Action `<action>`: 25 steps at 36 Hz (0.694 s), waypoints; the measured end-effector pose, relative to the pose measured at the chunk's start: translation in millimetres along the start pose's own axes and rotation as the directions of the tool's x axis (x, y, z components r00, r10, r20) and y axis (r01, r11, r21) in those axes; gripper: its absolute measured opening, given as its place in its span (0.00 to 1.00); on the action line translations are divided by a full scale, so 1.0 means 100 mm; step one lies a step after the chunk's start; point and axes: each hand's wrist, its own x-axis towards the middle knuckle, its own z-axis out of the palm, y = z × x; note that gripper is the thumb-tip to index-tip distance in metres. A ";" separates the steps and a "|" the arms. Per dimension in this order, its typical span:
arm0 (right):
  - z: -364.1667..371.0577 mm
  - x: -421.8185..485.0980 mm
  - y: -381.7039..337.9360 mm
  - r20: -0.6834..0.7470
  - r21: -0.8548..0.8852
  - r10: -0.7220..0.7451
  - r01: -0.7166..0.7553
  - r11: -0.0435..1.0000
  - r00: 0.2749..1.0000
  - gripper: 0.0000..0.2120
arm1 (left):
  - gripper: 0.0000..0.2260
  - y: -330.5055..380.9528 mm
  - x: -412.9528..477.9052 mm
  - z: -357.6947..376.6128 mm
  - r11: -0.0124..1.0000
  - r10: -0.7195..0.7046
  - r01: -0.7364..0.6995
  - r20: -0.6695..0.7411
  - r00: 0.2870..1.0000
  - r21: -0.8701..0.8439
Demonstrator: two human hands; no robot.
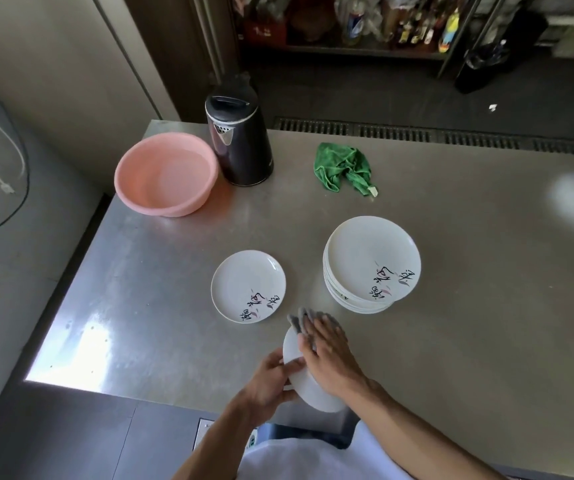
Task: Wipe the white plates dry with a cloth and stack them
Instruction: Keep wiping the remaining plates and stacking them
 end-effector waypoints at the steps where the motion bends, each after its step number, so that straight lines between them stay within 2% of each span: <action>1: -0.01 -0.01 -0.01 0.014 0.016 -0.083 0.083 0.996 0.996 0.27 | 0.13 0.01 0.00 0.01 1.000 0.003 -0.003 -0.002 1.000 0.004; 3: -0.03 -0.09 -0.03 0.045 0.051 -0.265 0.263 0.963 0.963 0.28 | 0.12 0.00 0.00 0.00 1.000 0.018 -0.018 -0.005 1.000 0.007; 5: -0.05 -0.14 0.00 0.032 0.017 -0.299 0.299 0.954 0.954 0.29 | 0.14 -0.01 0.00 -0.03 1.000 0.026 -0.026 -0.010 1.000 0.004; 6: -0.06 -0.13 0.03 -0.002 0.007 -0.242 0.242 0.970 0.970 0.27 | 0.16 -0.02 0.01 -0.04 1.000 0.023 -0.023 -0.015 1.000 -0.009; 8: -0.07 -0.11 0.13 -0.031 0.076 0.002 0.001 0.997 1.000 0.25 | 0.21 -0.05 0.01 -0.04 0.998 0.020 -0.021 -0.023 1.000 -0.051; 10: -0.10 -0.09 0.20 0.071 0.231 0.223 -0.234 0.944 0.972 0.26 | 0.23 -0.10 0.02 -0.05 0.993 0.022 -0.028 -0.050 0.999 -0.114; 11: -0.09 -0.10 0.21 0.098 0.274 0.254 -0.272 0.923 0.962 0.27 | 0.24 -0.11 0.02 -0.05 0.989 0.023 -0.033 -0.071 0.997 -0.141; 16: -0.08 -0.17 0.09 0.055 0.338 0.117 -0.129 0.932 0.992 0.25 | 0.25 -0.05 -0.01 -0.01 0.993 0.021 -0.034 -0.115 0.993 -0.115; 19: -0.12 -0.14 -0.06 -0.059 0.271 -0.127 0.138 0.952 0.990 0.24 | 0.21 0.00 -0.03 0.02 0.995 0.041 -0.047 -0.066 0.997 -0.091; 21: -0.09 -0.12 -0.14 -0.038 0.199 -0.253 0.255 0.946 0.967 0.25 | 0.18 0.02 -0.05 0.02 0.996 0.057 -0.060 -0.048 0.997 -0.070; 23: -0.06 -0.10 -0.15 -0.006 0.187 -0.246 0.242 0.952 0.969 0.27 | 0.15 0.01 -0.05 0.01 0.997 0.065 -0.066 -0.032 0.997 -0.029; 25: -0.03 -0.06 -0.11 -0.054 0.122 -0.174 0.180 0.976 0.983 0.25 | 0.15 -0.01 -0.06 -0.01 0.998 0.054 -0.055 -0.025 0.998 -0.025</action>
